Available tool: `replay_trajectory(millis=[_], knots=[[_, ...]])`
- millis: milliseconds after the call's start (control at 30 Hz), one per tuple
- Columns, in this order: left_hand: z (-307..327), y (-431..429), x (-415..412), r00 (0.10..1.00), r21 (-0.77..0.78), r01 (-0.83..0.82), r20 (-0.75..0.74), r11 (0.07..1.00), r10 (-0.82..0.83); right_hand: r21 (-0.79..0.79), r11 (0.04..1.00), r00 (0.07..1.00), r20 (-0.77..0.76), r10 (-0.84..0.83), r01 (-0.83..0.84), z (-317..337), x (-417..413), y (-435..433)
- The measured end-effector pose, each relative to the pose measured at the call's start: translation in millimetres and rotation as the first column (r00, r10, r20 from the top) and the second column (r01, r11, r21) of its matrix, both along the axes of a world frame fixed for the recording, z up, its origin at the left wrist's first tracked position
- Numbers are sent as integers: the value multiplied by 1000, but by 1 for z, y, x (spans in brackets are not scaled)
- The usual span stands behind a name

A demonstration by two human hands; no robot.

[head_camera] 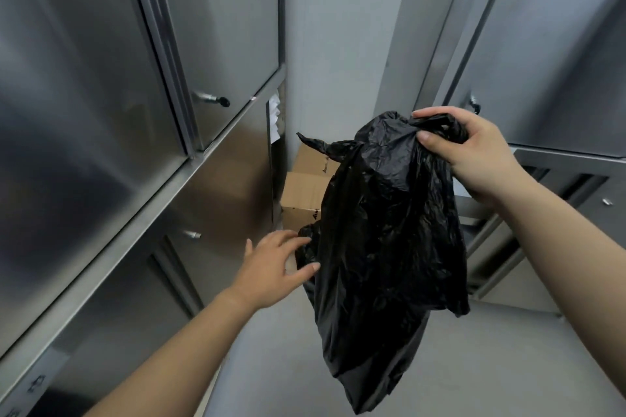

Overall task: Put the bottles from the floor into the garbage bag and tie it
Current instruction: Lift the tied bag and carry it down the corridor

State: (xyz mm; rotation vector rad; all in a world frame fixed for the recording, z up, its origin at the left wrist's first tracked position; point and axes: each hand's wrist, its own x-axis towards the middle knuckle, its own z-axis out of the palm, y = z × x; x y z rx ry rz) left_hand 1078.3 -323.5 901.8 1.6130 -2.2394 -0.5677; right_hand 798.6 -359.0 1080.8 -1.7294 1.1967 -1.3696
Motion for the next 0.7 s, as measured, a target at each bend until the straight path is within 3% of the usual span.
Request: replay_trajectory(millis=[233,333,533,700], knots=[[-2,-38,-58,955,100,92,-290,991,-59,-58,997,998,-6,-60,59,23,-9,-40],[-3,-58,-80,937,128,139,-339,982,-88,-84,993,997,-19,-79,78,35,-16,-56],[-5,-88,-109,870,153,63,-493,986,21,-115,984,991,13,-136,136,50,-38,-72],[-1,-107,-94,713,273,16,-677,962,180,-131,976,983,-38,-182,176,50,-52,-79]])
